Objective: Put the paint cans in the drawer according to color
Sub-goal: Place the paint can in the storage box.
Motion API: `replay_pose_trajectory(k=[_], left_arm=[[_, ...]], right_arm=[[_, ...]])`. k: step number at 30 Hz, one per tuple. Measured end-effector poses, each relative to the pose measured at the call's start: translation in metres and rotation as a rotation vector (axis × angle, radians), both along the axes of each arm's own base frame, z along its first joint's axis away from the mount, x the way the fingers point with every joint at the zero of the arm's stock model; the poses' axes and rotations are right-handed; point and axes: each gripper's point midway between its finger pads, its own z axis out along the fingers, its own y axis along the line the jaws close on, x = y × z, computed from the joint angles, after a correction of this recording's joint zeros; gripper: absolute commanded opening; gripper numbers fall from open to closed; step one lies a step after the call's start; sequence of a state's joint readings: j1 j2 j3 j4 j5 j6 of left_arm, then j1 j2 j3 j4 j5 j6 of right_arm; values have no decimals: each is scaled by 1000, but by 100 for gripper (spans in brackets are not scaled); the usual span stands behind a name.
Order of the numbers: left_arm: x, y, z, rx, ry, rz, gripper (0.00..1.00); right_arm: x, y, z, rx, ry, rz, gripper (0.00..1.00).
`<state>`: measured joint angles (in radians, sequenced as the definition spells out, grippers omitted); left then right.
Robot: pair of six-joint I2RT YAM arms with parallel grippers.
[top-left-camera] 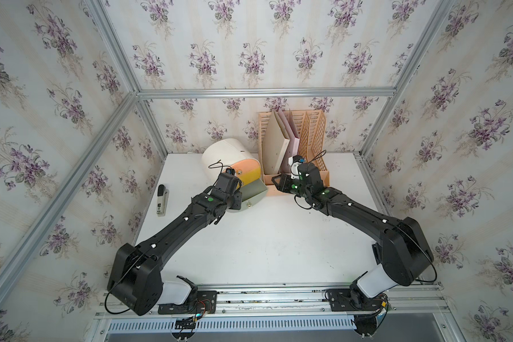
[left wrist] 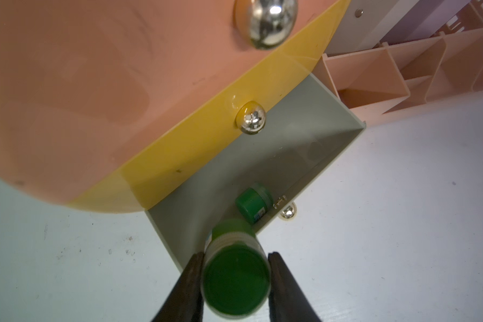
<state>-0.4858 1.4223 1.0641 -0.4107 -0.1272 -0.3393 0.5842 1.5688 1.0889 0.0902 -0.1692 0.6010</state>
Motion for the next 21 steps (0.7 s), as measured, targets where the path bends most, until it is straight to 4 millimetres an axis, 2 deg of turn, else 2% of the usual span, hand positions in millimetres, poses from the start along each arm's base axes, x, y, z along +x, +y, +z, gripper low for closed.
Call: replay_pose_trajectory(k=[5,15,21], left_arm=[[15,-8,-25,43,33,-28,36],[29,-15,-36,55,23,-43,37],[31,-16,-45,68,36,-50,43]], right_arm=[[-10,-5,-9,-4,4,9,46],[-18,-9,-9,4,-7,18,45],[-22,-9,-9,8,-16,35,46]])
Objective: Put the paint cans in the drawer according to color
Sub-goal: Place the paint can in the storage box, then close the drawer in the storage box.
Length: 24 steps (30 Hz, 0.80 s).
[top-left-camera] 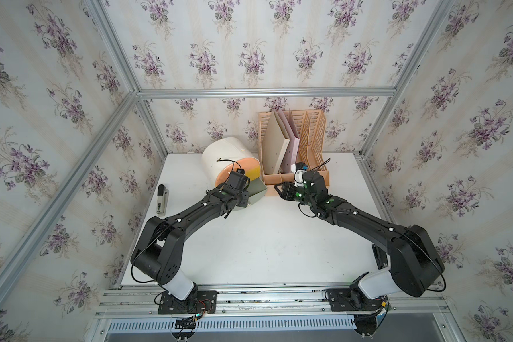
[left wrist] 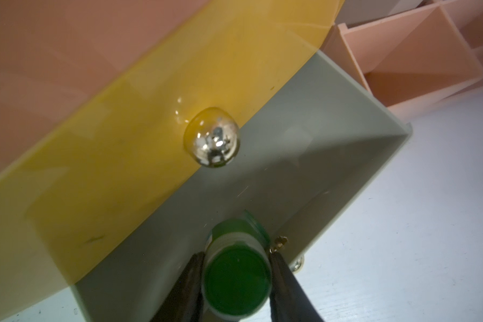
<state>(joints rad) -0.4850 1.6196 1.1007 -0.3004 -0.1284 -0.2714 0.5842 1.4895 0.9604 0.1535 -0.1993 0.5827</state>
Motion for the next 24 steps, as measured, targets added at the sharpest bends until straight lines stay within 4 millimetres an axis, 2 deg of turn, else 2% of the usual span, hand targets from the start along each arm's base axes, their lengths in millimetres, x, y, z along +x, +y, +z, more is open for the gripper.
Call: replay_pose_trajectory(k=[3,6,14,20,24], left_arm=[[0,0,-1,3,2,-1,52],[0,1,1,2,-2,0,58],[-6,4,23,-19,-43,1,58],[-14,8,55,-47,-94,0,59],[-22,12,91,-75,-160,-6,60]], right_arm=[[-2,4,0,9,-3,26,45],[-3,6,1,16,-8,37,45],[-5,9,1,24,-11,55,45],[-8,13,-4,28,-12,70,45],[-15,22,-10,30,-18,102,44]])
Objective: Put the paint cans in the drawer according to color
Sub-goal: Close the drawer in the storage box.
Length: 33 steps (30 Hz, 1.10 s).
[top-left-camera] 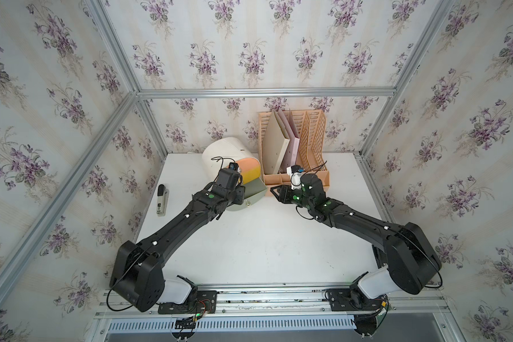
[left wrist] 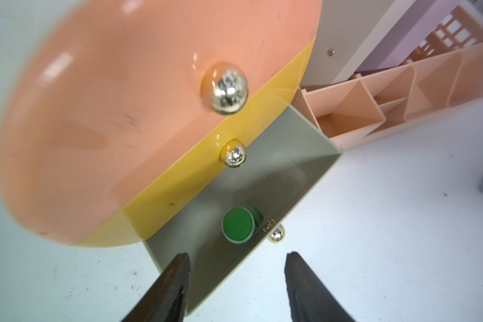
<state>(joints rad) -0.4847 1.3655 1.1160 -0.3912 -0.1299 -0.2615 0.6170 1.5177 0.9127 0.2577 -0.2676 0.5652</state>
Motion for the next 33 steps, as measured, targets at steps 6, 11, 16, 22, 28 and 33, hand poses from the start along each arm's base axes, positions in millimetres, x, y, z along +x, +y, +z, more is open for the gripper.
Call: replay_pose_trajectory(k=[6,11,16,22,28,33], left_arm=[[-4,5,37,-32,-81,-1,61],[-5,18,39,-30,-73,26,61],[1,32,42,-39,-74,55,64],[19,57,57,-65,-94,113,66],[53,71,69,-94,-97,120,75],[87,92,70,-135,-76,149,82]], right_arm=[[-9,14,-17,1,7,43,41],[-18,27,-41,-8,31,74,39],[-27,43,-58,-11,48,110,39],[-28,54,-66,-2,40,129,38],[-32,64,-69,8,31,146,37],[-37,72,-72,12,22,162,36]])
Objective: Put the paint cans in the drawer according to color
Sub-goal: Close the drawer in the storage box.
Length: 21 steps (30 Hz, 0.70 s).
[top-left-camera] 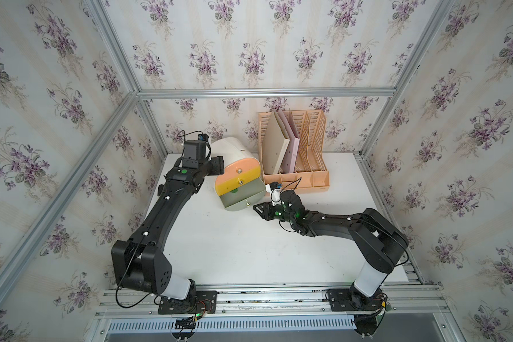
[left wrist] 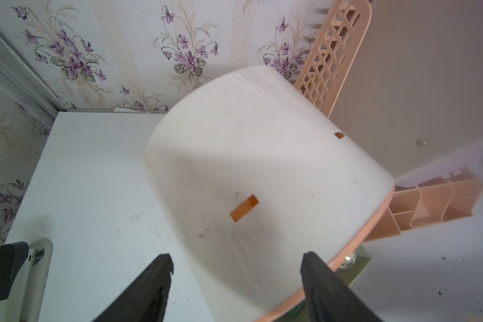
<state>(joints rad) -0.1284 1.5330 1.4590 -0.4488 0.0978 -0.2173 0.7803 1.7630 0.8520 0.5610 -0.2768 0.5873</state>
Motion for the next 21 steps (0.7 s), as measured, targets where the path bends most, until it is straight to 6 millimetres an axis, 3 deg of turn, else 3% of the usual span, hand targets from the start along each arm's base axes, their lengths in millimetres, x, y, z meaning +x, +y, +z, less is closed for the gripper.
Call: replay_pose_trajectory(k=[7,14,21], left_arm=[[44,28,1,-69,6,9,99],[79,52,-7,-141,11,-18,99],[101,52,-18,-191,17,-77,99]], right_arm=[[-3,7,-8,-3,-4,15,32],[1,13,-18,-17,-7,11,30],[8,16,-24,-33,-19,4,27]])
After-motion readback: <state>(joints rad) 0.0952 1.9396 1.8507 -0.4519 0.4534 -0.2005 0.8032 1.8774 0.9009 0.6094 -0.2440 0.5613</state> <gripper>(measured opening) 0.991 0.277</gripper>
